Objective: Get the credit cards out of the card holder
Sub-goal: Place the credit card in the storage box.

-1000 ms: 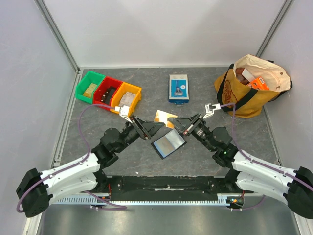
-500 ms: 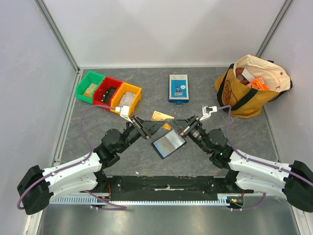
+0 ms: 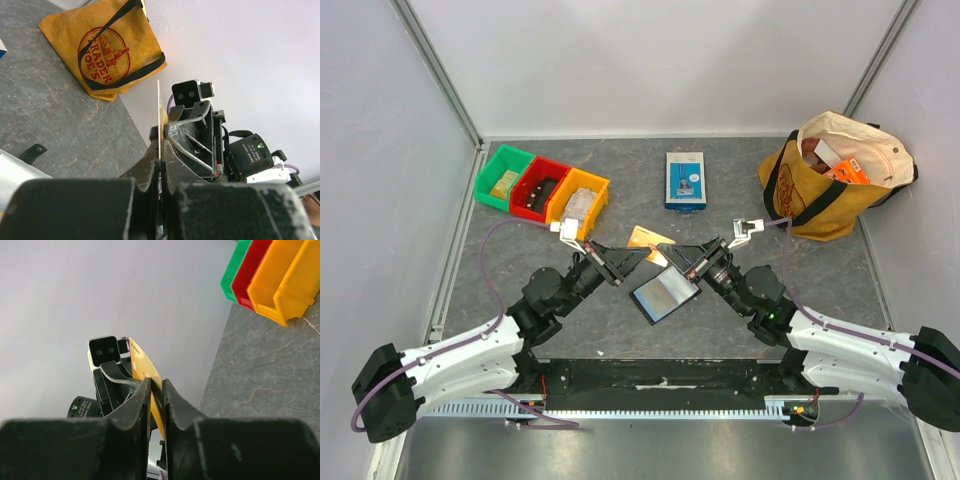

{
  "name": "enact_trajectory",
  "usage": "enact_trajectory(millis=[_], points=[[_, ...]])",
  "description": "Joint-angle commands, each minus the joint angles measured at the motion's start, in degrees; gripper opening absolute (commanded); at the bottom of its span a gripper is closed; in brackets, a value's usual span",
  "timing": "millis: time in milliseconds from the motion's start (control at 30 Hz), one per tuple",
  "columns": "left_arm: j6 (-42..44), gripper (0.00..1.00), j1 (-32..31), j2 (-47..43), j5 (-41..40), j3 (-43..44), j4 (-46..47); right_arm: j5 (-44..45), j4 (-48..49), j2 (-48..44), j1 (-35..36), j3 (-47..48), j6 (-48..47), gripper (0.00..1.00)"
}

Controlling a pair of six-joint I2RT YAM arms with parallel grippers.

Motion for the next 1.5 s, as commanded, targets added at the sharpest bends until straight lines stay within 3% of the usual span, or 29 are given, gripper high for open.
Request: enact_trajectory(millis=[0, 133, 300, 500, 533, 667, 900, 1100, 1267, 1367, 1467], points=[[0.93, 0.02, 0.06, -3.13, -4.58, 0.85, -4.0, 3.94, -1.22, -1.38, 0.04, -0.95, -1.62, 0.27], [4.63, 0.02, 3.12, -6.21, -4.86, 4.36, -15.42, 6.93, -7.72, -5.33, -0.05, -1.12, -4.16, 0.57], [3.4, 0.02, 21.29, -4.55, 14.18, 6.03, -20.46, 10.18, -17.13, -10.26, -0.05, 0.02, -12.15, 0.79], [9.01, 0.02, 36.43, 1.77, 35.01, 12.7, -23.89, 7.56, -23.11, -11.5, -0.31, 3.0, -25.85, 0.87], [10.33, 0.02, 37.93, 3.26, 41.31, 14.63, -24.33, 5.64, -23.46, -11.15, -0.66, 3.97, -30.32, 0.87], [18.5, 0.02, 38.29, 8.72, 54.36, 22.72, -31.87, -5.34, -25.92, -9.31, -3.64, 9.5, -41.42, 0.87], [29.06, 0.02, 38.21, 10.93, 67.2, 27.57, -42.78, -33.38, -25.76, -0.44, -13.4, 17.59, -45.92, 0.82], [29.59, 0.02, 37.68, 10.13, 70.9, 27.75, -42.7, -45.69, -19.26, 7.91, -13.94, 21.2, -42.41, 0.72], [30.03, 0.02, 36.54, 10.75, 72.49, 28.19, -42.52, -49.84, -13.37, 12.49, -13.94, 21.47, -38.37, 0.63], [30.21, 0.02, 36.1, 11.1, 72.75, 28.27, -42.52, -50.63, -11.17, 13.64, -13.85, 21.11, -36.87, 0.47], [29.86, 0.02, 36.01, 10.84, 71.88, 28.1, -42.09, -52.21, -8.45, 14.78, -13.85, 20.85, -34.85, 0.23]])
